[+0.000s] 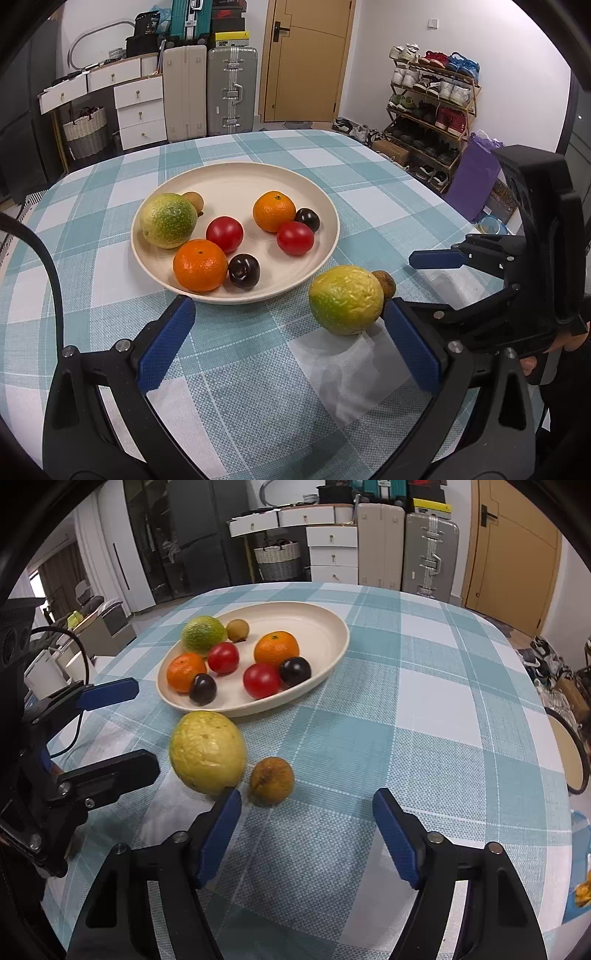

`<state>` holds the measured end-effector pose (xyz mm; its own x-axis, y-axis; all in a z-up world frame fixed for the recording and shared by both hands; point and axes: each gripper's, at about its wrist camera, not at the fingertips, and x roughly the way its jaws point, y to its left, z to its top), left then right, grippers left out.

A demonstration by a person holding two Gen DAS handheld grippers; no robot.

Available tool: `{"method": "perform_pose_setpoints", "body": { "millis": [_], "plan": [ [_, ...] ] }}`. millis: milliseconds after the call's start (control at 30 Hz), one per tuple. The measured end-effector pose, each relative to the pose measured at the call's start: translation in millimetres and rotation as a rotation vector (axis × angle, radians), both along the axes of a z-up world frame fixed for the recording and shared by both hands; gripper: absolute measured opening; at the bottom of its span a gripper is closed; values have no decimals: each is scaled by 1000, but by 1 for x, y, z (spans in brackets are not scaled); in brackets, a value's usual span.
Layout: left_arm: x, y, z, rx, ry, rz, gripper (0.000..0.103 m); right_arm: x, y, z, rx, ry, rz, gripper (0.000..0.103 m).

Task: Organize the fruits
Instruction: 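Withdraw both open tools toward the yellow citrus and brown kiwi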

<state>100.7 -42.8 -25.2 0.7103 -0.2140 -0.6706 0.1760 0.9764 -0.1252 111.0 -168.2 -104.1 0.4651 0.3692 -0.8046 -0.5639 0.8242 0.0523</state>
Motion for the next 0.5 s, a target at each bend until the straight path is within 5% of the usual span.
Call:
{"method": "perform_pose_setpoints", "body": {
  "millis": [500],
  "plan": [
    [1,-1,-2,11,14,-10,102,1,13,0,-15,-6,45,55]
  ]
}}
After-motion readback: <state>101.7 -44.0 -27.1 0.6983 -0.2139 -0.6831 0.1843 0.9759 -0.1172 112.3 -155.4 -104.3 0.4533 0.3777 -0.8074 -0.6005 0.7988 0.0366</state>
